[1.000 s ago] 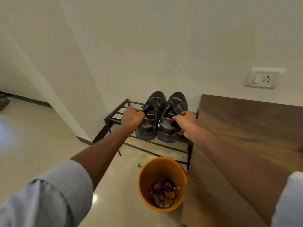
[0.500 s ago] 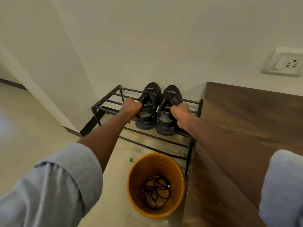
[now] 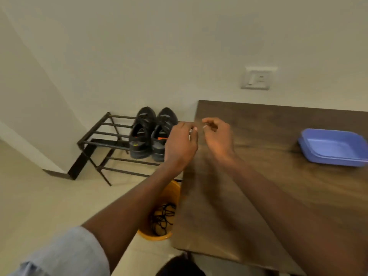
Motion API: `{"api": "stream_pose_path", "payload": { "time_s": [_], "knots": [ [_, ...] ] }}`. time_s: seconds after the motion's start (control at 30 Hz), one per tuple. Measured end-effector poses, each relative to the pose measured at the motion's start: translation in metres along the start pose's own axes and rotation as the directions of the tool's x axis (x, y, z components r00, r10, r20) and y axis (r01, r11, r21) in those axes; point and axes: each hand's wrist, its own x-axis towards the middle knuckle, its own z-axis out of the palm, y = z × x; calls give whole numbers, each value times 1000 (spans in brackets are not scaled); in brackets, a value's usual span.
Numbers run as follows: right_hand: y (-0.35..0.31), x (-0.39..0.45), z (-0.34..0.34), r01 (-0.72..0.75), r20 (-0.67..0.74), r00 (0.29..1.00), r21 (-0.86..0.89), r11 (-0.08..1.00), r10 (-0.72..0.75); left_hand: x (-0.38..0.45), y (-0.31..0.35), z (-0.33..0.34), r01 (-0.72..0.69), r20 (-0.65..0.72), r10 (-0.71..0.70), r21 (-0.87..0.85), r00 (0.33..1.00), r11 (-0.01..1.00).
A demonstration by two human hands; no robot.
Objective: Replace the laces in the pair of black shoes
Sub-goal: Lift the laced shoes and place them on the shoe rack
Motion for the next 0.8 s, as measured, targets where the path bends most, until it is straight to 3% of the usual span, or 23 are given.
{"api": "stream_pose_path", "payload": {
  "time_s": [0.17,0.27,0.33,0.5,0.8],
  "knots": [
    [37,-26,-122,-94,-178,981,-58,994,83,-48,93,70,-64,208,81,-88,975,994],
    [64,-30,-186,-130,-287,957,-301,945,40,-77,117,112,-127,345,90,84,934,988],
    [77,-26,-215,-153,-323,946,-495,856,-18,-89,115,127,-140,404,50,196,913,971],
    [124,-13,-266,-192,-215,976,-819,540,22,-101,115,135,-169,365,68,251,929,953],
    [133,-8,-293,-110,-80,992,-938,328,102,-100,121,126,-164,382,61,243,922,956]
  ]
}}
